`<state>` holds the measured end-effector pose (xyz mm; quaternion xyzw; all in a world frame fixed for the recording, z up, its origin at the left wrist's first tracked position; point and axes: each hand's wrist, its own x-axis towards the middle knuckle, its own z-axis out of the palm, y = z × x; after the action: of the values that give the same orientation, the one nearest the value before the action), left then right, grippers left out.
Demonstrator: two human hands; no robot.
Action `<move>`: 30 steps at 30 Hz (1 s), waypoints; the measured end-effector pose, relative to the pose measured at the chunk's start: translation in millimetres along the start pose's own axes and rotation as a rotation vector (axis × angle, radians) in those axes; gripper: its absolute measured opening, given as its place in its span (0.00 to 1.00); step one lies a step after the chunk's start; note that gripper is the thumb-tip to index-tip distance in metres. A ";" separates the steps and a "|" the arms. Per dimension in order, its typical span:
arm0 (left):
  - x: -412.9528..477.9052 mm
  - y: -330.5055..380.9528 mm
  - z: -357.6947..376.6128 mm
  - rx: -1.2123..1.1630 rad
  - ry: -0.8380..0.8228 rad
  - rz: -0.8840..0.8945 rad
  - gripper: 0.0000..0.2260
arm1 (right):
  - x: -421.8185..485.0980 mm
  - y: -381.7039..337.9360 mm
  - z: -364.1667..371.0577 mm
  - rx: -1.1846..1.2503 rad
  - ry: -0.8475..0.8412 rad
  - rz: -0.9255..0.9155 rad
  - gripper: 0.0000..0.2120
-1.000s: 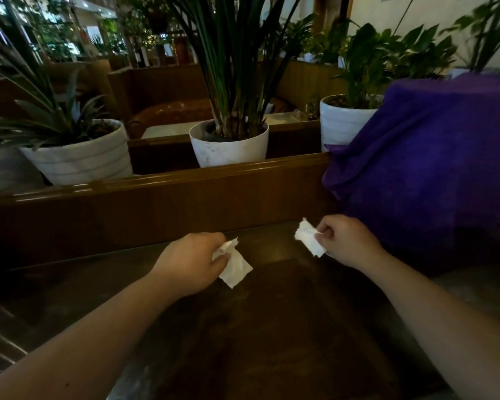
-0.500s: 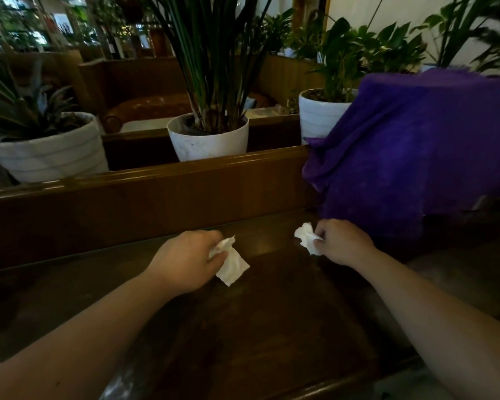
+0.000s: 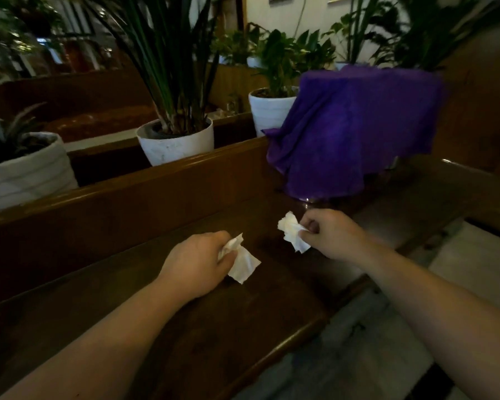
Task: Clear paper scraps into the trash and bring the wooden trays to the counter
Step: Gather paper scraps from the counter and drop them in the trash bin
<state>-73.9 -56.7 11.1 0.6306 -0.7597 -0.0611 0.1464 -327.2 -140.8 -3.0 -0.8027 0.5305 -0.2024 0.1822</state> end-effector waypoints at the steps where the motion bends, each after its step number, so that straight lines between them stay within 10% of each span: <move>1: -6.0 3.9 1.6 -0.025 -0.005 0.024 0.05 | -13.7 -3.6 0.4 0.003 0.020 0.014 0.06; 17: -54.3 154.6 99.5 -0.340 -0.204 0.524 0.12 | -279.0 50.9 -18.4 0.011 0.130 0.569 0.07; 30: -91.1 317.4 243.5 -0.242 -0.483 0.534 0.10 | -478.3 196.9 8.9 0.281 0.183 0.956 0.03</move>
<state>-430.5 72.5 -145.3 0.3558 -0.8973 -0.2569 0.0476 -645.7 229.6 -173.4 -0.4168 0.8203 -0.2352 0.3133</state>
